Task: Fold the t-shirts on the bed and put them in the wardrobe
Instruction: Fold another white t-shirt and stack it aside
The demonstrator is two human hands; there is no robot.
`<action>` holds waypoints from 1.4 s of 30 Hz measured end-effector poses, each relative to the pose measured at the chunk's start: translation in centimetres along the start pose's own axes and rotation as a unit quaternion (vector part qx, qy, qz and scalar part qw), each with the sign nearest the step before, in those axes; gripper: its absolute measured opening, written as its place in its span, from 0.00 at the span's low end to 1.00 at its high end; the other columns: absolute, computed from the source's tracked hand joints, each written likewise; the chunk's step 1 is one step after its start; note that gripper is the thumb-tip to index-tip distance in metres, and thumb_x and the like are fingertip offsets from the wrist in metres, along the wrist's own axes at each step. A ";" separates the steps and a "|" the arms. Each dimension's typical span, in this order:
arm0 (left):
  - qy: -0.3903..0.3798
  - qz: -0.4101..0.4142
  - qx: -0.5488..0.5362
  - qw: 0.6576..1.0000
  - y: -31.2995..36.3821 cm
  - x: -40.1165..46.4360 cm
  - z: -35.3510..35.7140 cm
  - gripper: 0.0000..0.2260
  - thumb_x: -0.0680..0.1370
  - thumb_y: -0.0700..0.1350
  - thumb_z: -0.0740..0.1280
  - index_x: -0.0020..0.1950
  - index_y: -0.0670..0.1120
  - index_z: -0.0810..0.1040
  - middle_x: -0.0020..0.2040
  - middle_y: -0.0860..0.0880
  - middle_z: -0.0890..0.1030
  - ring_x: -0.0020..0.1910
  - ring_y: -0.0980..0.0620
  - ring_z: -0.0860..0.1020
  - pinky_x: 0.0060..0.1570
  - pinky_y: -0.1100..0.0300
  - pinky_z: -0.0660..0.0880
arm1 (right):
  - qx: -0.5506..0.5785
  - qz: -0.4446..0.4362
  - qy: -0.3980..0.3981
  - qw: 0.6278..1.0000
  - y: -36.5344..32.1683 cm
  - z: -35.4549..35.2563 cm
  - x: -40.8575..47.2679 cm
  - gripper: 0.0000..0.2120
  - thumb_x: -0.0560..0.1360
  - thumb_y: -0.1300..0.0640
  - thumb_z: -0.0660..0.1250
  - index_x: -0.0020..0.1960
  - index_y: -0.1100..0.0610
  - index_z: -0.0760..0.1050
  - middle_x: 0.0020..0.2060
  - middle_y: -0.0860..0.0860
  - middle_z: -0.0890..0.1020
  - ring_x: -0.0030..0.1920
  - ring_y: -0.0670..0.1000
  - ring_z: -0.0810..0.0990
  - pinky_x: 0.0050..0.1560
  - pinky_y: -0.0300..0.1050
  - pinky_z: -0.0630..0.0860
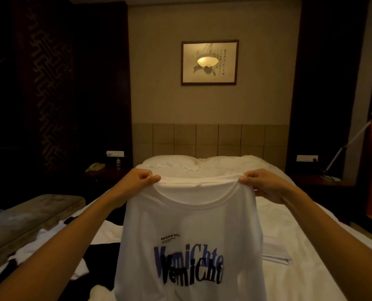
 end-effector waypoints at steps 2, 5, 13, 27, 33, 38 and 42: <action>-0.047 -0.016 0.009 0.999 -0.3 -0.2 -0.1 0.25 0.75 0.59 0.67 0.49 0.35 0.81 0.47 0.39 0.82 0.48 0.40 0.81 0.51 0.50 0.80 | 0.016 -0.012 0.039 0.999 0.1 0.5 0.0 0.13 0.79 0.51 0.66 0.52 0.62 0.78 0.50 0.58 0.81 0.52 0.57 0.80 0.52 0.51 0.80; -0.088 -0.040 -0.045 0.994 -0.8 -1.1 0.3 0.18 0.80 0.50 0.65 0.50 0.33 0.81 0.48 0.40 0.82 0.49 0.41 0.81 0.49 0.57 0.80 | -0.015 -0.042 0.084 0.995 0.8 1.6 -0.2 0.11 0.81 0.50 0.63 0.49 0.57 0.78 0.47 0.55 0.82 0.48 0.55 0.80 0.47 0.46 0.78; 0.123 -0.102 -0.169 0.973 -6.4 -3.5 4.4 0.14 0.82 0.50 0.63 0.50 0.39 0.80 0.44 0.43 0.81 0.43 0.47 0.78 0.41 0.55 0.73 | -0.070 -0.004 0.028 0.997 5.2 3.6 -1.6 0.08 0.76 0.52 0.70 0.49 0.56 0.83 0.45 0.54 0.84 0.48 0.54 0.82 0.46 0.42 0.79; 0.387 0.213 0.229 0.867 2.7 -0.9 0.8 0.21 0.81 0.59 0.57 0.34 0.48 0.71 0.26 0.51 0.71 0.23 0.51 0.70 0.25 0.62 0.65 | 0.049 -0.173 0.356 0.917 -3.0 2.5 -1.5 0.10 0.82 0.52 0.62 0.53 0.54 0.81 0.45 0.49 0.82 0.47 0.50 0.79 0.44 0.41 0.76; 0.470 0.268 0.308 0.783 10.8 1.1 -3.8 0.21 0.81 0.56 0.60 0.32 0.47 0.67 0.26 0.47 0.72 0.24 0.46 0.70 0.27 0.60 0.63 | -0.052 -0.286 0.469 0.834 -10.5 -0.9 -1.3 0.10 0.81 0.48 0.61 0.48 0.51 0.78 0.44 0.49 0.80 0.45 0.52 0.79 0.49 0.54 0.80; 0.490 0.328 0.365 0.721 16.6 2.0 -7.0 0.20 0.81 0.54 0.59 0.30 0.50 0.63 0.24 0.48 0.69 0.22 0.45 0.70 0.29 0.61 0.60 | -0.200 -0.346 0.566 0.721 -15.8 -2.7 -1.9 0.17 0.81 0.48 0.57 0.42 0.57 0.77 0.38 0.52 0.77 0.41 0.54 0.75 0.47 0.49 0.70; 0.511 0.346 0.386 0.686 19.8 2.3 -9.1 0.21 0.82 0.54 0.55 0.30 0.50 0.64 0.24 0.47 0.70 0.22 0.47 0.67 0.29 0.61 0.60 | -0.315 -0.358 0.625 0.619 -18.8 -3.9 -3.1 0.17 0.82 0.50 0.59 0.41 0.58 0.76 0.36 0.55 0.76 0.39 0.50 0.65 0.44 0.45 0.62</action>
Point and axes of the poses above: each hand's wrist, its own x-axis towards the middle knuckle, its own z-axis out of the palm, y = z × x, the point moved 1 cm from there along x, towards the middle knuckle
